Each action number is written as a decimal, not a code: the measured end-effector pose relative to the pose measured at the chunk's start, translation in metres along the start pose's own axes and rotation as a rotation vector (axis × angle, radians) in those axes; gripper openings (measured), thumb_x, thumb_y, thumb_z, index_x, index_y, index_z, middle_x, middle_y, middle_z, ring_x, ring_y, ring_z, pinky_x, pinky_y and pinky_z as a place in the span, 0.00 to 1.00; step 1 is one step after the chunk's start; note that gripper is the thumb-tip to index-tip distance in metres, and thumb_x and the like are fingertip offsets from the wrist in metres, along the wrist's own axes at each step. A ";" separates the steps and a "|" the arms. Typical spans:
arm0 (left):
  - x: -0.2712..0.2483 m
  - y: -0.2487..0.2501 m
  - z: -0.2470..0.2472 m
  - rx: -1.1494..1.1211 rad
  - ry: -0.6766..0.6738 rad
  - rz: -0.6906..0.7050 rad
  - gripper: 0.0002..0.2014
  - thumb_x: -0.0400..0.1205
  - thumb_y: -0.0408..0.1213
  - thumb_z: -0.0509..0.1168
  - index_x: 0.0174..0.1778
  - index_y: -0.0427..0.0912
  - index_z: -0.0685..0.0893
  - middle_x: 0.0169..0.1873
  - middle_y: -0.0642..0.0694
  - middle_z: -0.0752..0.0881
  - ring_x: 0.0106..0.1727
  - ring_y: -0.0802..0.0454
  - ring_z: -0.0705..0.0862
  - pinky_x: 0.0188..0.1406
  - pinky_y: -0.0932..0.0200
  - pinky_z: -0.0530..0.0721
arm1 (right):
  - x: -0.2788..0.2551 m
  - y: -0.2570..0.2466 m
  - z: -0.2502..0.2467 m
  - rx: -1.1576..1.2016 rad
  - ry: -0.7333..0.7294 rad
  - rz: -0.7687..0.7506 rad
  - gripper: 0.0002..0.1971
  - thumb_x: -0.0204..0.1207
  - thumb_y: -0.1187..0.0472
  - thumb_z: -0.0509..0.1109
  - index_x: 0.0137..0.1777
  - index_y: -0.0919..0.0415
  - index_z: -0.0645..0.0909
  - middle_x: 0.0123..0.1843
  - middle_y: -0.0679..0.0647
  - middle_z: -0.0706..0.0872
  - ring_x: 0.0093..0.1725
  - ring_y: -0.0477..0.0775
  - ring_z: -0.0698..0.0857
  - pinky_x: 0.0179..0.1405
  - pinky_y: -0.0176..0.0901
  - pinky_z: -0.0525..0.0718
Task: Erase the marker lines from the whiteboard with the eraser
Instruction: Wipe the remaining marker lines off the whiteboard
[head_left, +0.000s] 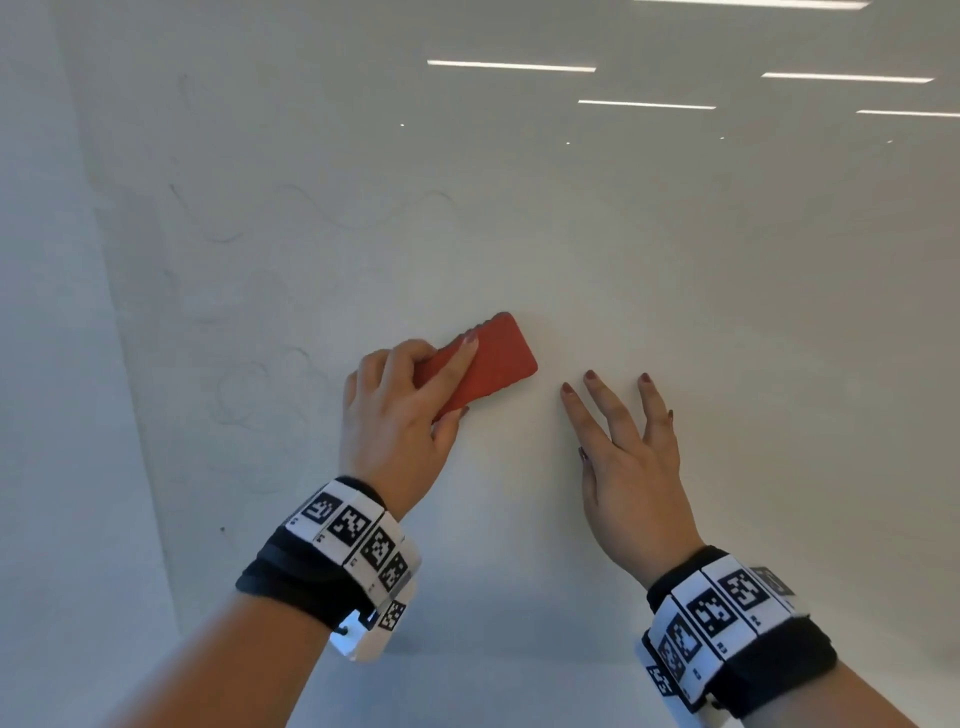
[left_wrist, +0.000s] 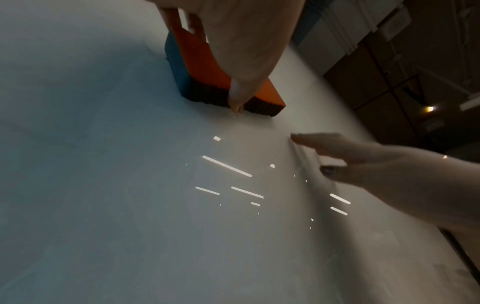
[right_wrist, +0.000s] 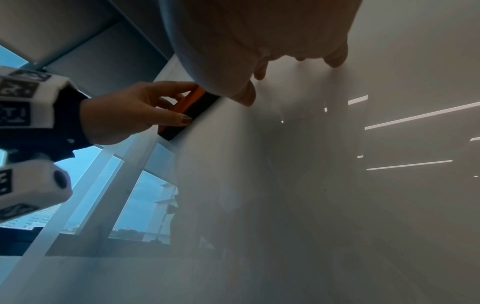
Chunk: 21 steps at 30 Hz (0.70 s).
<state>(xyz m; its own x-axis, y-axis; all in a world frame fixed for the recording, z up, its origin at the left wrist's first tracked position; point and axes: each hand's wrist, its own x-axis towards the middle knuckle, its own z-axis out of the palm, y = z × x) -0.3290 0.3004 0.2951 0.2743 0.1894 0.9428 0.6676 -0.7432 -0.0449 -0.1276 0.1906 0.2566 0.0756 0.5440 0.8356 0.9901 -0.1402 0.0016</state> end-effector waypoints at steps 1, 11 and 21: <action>-0.008 0.002 0.003 -0.002 -0.007 0.015 0.31 0.71 0.43 0.74 0.73 0.54 0.76 0.57 0.43 0.77 0.55 0.41 0.73 0.53 0.43 0.75 | 0.000 0.000 0.000 0.007 -0.001 -0.003 0.38 0.72 0.72 0.69 0.81 0.51 0.64 0.82 0.50 0.64 0.80 0.72 0.53 0.72 0.77 0.61; -0.110 0.015 0.032 -0.021 -0.128 0.073 0.30 0.71 0.36 0.70 0.70 0.57 0.74 0.54 0.45 0.76 0.52 0.41 0.76 0.51 0.42 0.81 | -0.002 0.004 -0.002 0.013 -0.006 -0.034 0.36 0.73 0.67 0.69 0.81 0.51 0.64 0.83 0.48 0.59 0.81 0.71 0.53 0.73 0.73 0.58; -0.001 -0.025 -0.012 0.012 0.019 -0.106 0.31 0.73 0.41 0.74 0.74 0.52 0.75 0.56 0.39 0.76 0.54 0.40 0.73 0.55 0.43 0.77 | 0.005 -0.016 -0.001 -0.003 -0.001 -0.025 0.35 0.74 0.67 0.69 0.81 0.51 0.64 0.83 0.53 0.61 0.82 0.70 0.52 0.73 0.77 0.58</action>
<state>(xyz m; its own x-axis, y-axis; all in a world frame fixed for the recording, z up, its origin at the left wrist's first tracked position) -0.3544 0.3107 0.2996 0.1882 0.2541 0.9487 0.7006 -0.7117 0.0517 -0.1427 0.1953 0.2614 0.0507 0.5486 0.8346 0.9913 -0.1292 0.0246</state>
